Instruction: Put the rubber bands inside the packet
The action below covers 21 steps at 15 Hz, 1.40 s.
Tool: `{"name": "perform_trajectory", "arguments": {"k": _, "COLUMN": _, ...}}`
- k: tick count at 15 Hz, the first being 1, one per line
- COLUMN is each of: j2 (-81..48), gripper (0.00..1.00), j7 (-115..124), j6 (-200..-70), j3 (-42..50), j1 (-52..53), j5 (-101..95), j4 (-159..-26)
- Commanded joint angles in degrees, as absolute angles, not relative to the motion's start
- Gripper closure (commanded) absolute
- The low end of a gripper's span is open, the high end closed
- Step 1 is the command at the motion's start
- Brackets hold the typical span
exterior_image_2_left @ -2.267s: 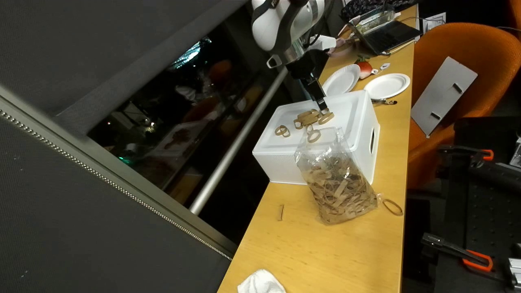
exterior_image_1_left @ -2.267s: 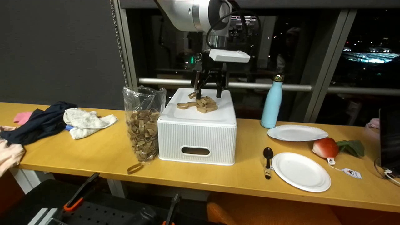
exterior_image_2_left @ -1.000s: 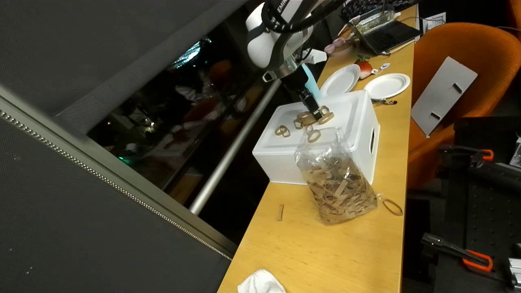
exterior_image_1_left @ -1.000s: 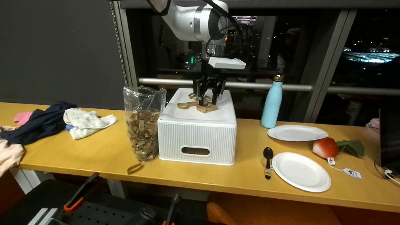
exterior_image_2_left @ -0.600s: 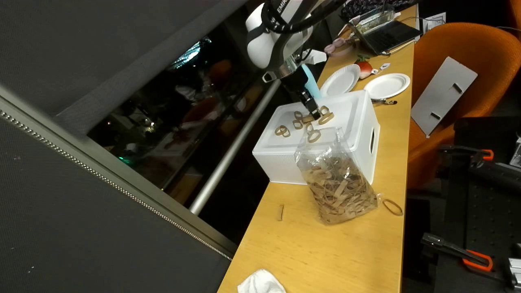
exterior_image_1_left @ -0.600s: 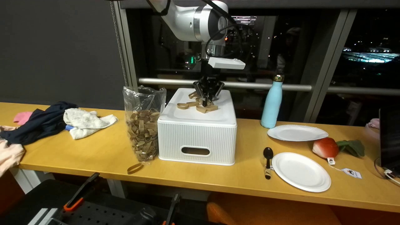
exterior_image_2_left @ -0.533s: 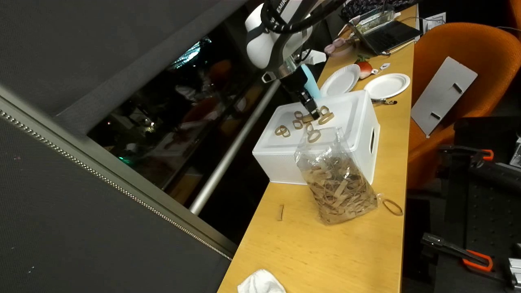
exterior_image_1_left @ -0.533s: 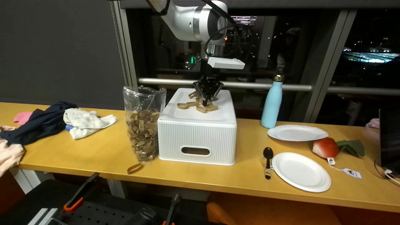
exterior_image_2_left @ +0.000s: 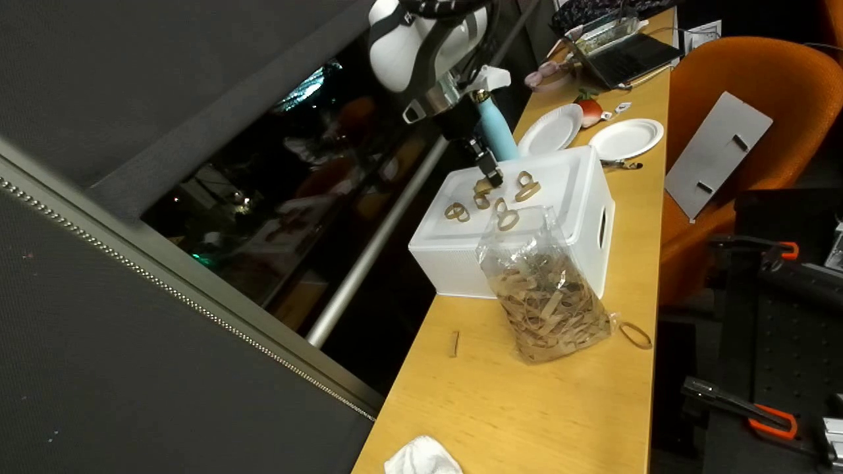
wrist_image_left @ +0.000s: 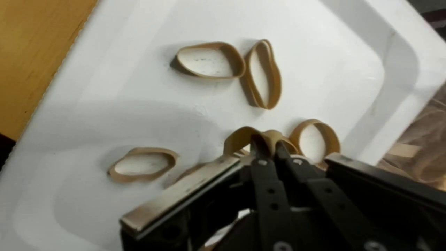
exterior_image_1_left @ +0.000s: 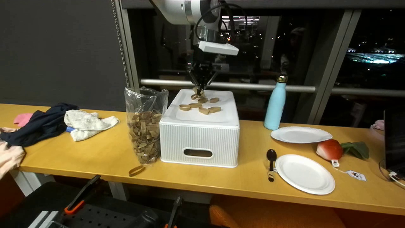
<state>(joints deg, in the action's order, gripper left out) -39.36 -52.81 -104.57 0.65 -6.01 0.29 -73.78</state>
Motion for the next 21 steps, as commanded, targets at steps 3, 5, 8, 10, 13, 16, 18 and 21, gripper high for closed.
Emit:
{"name": "perform_trajectory", "arguments": {"k": 3, "j2": -26.31, "gripper": 0.99, "j7": -44.83, "j6": -95.13, "j3": -1.78, "j1": -2.68, "j5": -0.76, "j4": -81.56}}
{"name": "perform_trajectory", "arguments": {"k": 5, "j2": -23.71, "gripper": 0.99, "j7": -42.23, "j6": -92.30, "j3": -2.65, "j1": -1.11, "j5": -0.73, "j4": -82.99}}
{"name": "perform_trajectory", "arguments": {"k": 8, "j2": -21.16, "gripper": 0.99, "j7": -38.85, "j6": -89.76, "j3": -3.89, "j1": 1.00, "j5": -0.76, "j4": -85.54}}
{"name": "perform_trajectory", "arguments": {"k": 10, "j2": -19.86, "gripper": 0.99, "j7": -37.12, "j6": -89.35, "j3": -4.31, "j1": 1.69, "j5": -0.78, "j4": -87.58}}
{"name": "perform_trajectory", "arguments": {"k": 13, "j2": -19.27, "gripper": 0.99, "j7": -36.32, "j6": -89.37, "j3": -4.40, "j1": 1.63, "j5": -0.57, "j4": -90.27}}
{"name": "perform_trajectory", "arguments": {"k": 16, "j2": -19.83, "gripper": 0.99, "j7": -36.26, "j6": -89.60, "j3": -4.28, "j1": 1.40, "j5": -0.89, "j4": -91.54}}
{"name": "perform_trajectory", "arguments": {"k": 18, "j2": -21.37, "gripper": 0.99, "j7": -36.81, "j6": -89.52, "j3": -4.27, "j1": 1.13, "j5": -0.98, "j4": -91.26}}
{"name": "perform_trajectory", "arguments": {"k": 21, "j2": -22.74, "gripper": 0.99, "j7": -37.20, "j6": -90.03, "j3": -4.39, "j1": 1.22, "j5": -2.12, "j4": -91.20}}
